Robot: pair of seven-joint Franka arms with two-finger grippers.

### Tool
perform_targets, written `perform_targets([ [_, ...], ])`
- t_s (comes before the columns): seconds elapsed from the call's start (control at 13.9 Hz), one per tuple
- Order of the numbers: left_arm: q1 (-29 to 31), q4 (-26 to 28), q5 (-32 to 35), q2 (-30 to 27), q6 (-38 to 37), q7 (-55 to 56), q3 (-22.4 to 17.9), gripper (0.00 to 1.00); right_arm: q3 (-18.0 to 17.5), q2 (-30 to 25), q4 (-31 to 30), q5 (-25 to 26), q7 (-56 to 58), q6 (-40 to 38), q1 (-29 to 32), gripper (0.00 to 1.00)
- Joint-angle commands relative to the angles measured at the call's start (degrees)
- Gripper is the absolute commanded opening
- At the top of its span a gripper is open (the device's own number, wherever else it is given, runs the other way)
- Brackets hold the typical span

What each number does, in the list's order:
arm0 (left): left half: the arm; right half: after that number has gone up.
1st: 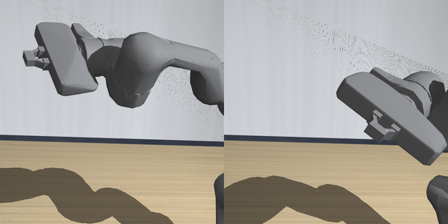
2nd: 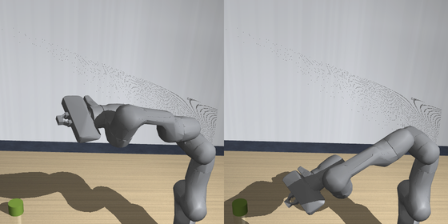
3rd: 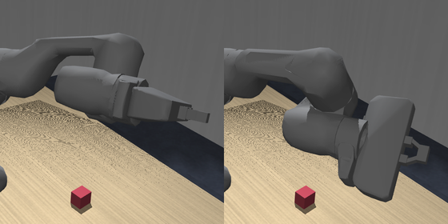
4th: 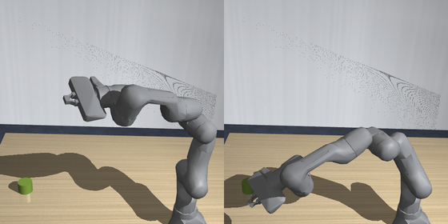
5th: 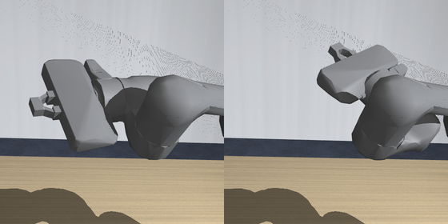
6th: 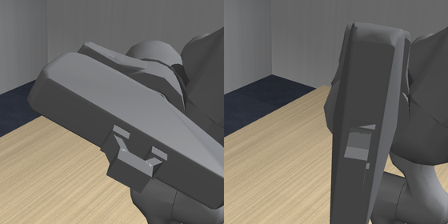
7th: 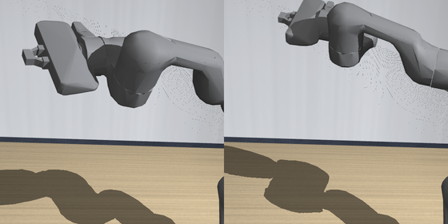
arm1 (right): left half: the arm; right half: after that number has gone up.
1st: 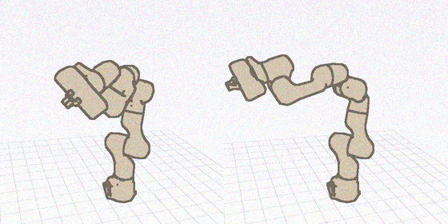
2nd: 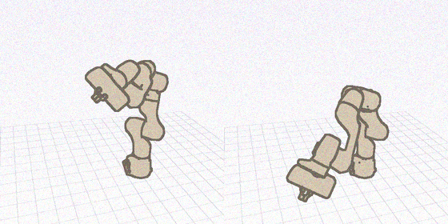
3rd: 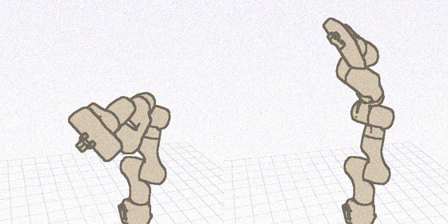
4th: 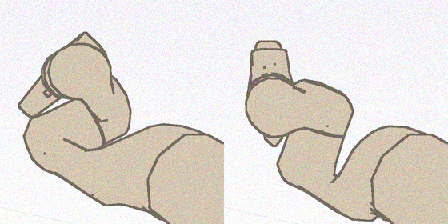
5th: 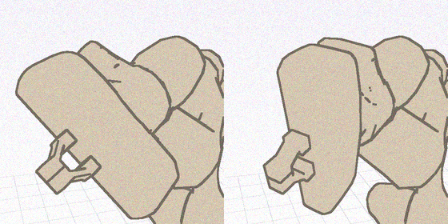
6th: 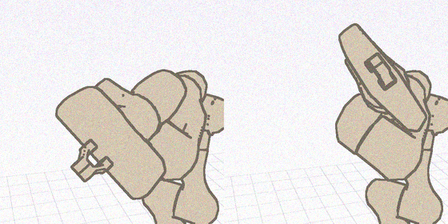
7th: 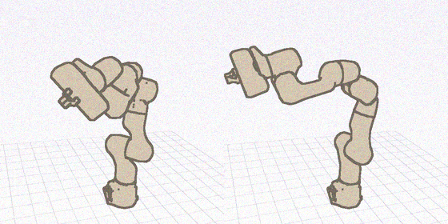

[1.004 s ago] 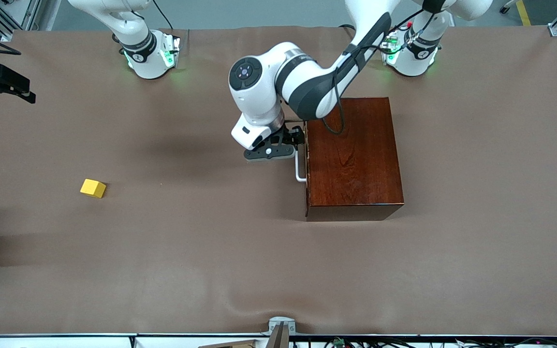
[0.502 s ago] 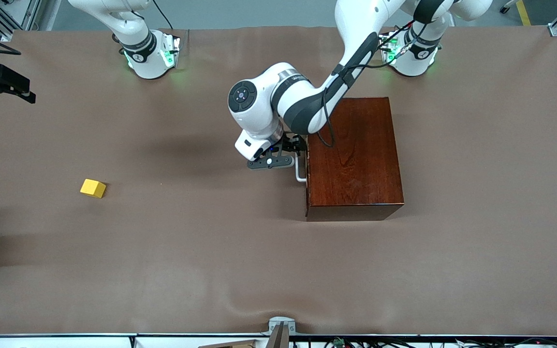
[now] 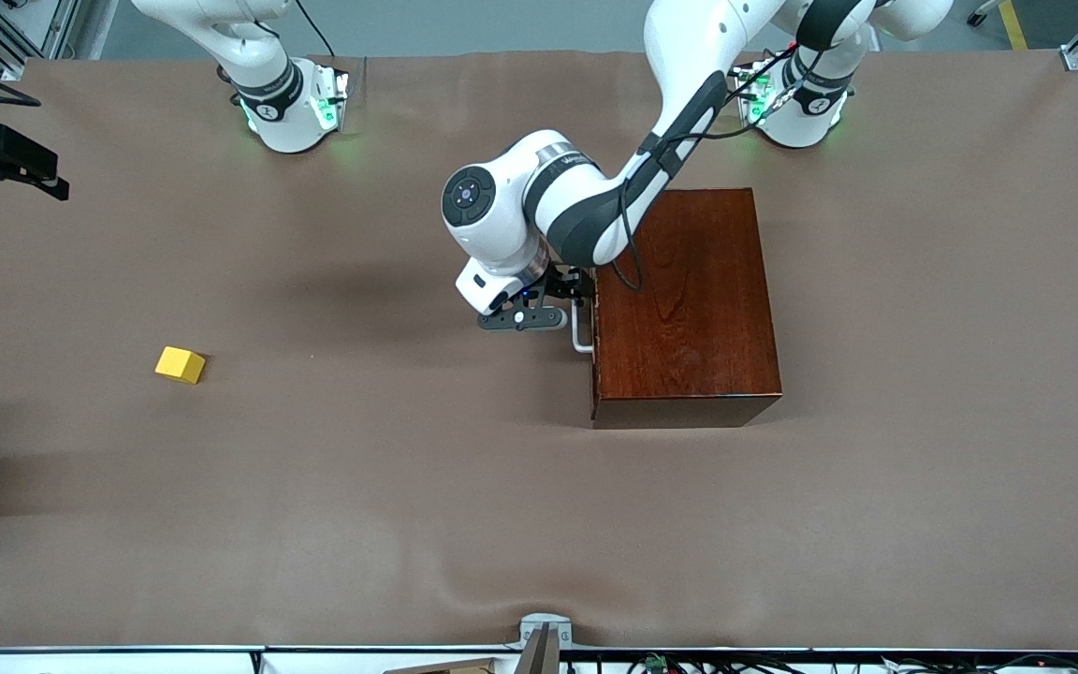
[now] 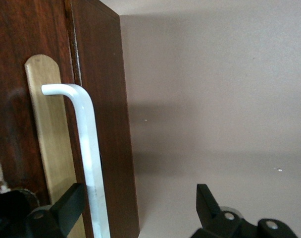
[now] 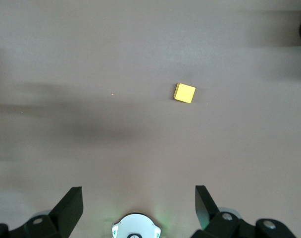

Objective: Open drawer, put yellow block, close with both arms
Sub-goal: 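Hook the left gripper onto the white drawer handle, then pull the drawer open by its handle with the left gripper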

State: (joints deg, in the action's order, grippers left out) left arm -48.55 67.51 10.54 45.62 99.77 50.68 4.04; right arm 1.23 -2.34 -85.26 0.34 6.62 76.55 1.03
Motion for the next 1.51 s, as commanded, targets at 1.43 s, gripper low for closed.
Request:
perform_targets([
  [1.43,-4.09,-2.82,0.44,4.04,14.31,15.77,0.35,1.00,-0.53,-1.00,-0.88,-0.69,0.77,0.09,1.08,1.00],
])
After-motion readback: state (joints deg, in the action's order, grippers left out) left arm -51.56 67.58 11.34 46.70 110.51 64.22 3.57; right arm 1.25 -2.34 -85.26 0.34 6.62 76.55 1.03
